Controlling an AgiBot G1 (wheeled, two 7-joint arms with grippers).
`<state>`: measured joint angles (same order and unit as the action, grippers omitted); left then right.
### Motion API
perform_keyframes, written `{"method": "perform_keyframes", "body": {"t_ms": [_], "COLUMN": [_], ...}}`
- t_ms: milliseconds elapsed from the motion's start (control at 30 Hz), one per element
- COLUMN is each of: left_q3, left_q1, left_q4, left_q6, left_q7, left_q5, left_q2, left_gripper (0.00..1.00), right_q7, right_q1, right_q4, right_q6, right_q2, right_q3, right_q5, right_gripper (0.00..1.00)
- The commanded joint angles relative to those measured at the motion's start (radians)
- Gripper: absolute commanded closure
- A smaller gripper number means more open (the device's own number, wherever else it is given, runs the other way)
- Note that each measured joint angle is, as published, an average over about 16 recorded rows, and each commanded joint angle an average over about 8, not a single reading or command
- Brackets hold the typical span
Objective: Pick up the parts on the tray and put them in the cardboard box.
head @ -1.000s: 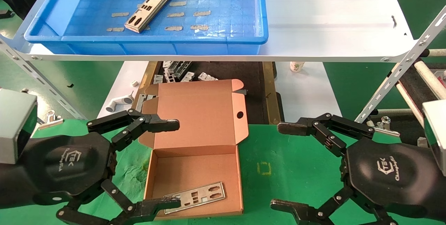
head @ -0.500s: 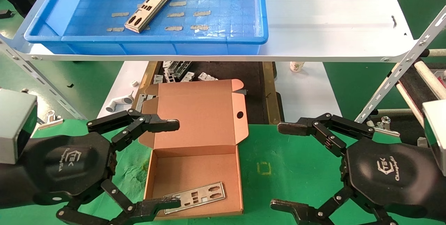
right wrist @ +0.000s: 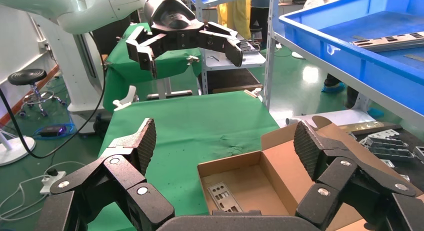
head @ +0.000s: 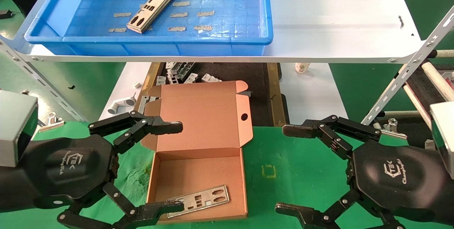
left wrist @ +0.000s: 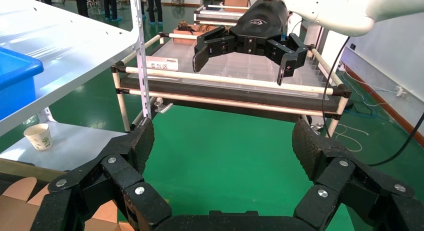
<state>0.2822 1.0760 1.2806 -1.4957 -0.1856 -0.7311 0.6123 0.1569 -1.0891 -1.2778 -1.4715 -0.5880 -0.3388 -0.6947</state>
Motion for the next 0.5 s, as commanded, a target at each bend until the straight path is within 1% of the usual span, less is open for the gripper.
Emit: {"method": "perform_keyframes", "body": {"t_ms": [33,500], "left_q3": [0.000,0.000], "left_q1": [0.000,0.000], "left_q4": [0.000,0.000], "left_q6": [0.000,0.000], "left_q7": [0.000,0.000], "left_q5": [0.000,0.000], "left_q2": [0.000,0.000], "left_gripper": [0.00,0.00], "right_q7": [0.000,0.000], "right_q1": [0.000,0.000], "right_q4": [0.000,0.000], "right_q6": [0.000,0.000], "right_q2": [0.000,0.000], "right_q3": [0.000,0.000], "right_q5": [0.000,0.000], "right_gripper": [0.00,0.00]}}
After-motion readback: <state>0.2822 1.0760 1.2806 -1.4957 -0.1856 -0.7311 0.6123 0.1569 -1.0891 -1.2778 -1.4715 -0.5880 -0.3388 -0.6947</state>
